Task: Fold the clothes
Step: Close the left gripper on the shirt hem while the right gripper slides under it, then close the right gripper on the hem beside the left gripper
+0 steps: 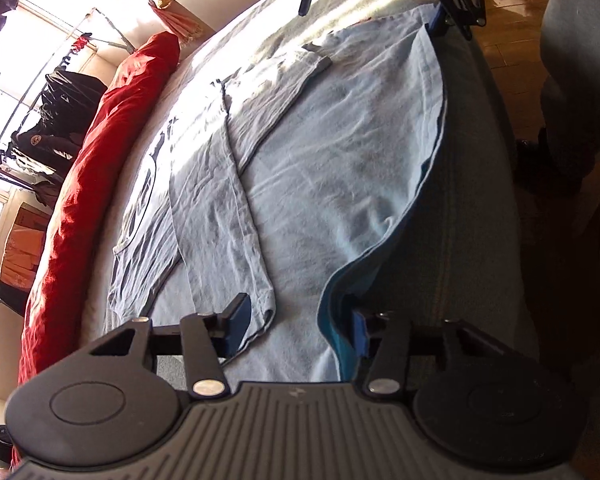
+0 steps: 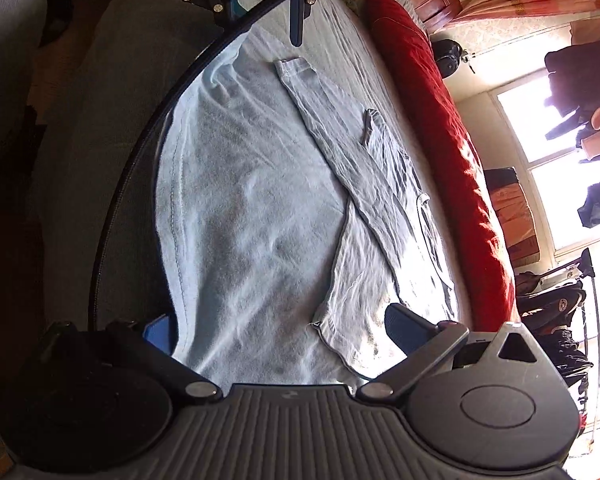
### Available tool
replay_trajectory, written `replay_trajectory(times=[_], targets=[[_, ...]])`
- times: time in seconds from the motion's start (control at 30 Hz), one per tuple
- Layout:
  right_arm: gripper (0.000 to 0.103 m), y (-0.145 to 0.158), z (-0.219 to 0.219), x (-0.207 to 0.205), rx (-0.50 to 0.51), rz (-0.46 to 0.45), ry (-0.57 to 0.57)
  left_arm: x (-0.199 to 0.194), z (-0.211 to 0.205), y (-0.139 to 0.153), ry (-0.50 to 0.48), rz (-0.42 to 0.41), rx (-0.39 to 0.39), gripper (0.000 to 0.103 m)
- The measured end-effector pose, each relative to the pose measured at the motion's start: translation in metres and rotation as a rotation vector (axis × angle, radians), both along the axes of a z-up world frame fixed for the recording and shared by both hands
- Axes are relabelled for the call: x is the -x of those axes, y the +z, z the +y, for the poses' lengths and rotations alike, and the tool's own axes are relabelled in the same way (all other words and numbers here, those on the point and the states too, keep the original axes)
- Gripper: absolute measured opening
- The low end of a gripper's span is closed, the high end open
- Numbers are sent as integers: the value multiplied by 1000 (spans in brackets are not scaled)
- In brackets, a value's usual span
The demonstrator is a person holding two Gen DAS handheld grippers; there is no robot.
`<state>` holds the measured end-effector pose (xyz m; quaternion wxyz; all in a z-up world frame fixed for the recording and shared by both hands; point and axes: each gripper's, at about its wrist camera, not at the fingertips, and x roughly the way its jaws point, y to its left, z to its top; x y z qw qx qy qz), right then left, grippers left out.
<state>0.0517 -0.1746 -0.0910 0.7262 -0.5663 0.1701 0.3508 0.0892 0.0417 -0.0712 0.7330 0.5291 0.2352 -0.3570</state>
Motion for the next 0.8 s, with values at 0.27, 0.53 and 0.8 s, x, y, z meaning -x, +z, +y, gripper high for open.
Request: replay_trajectory(times=[0.27,0.53,0.8], targets=[[103,15,14,7,-92,88,95,4,1,8,-12,58,-4,14],[103,9,78,3,-224,51,213,5,2,9,-3,54,-3,16],[103,5,115,-14,-247,59,221,10,6,10,-8,54,0,21]])
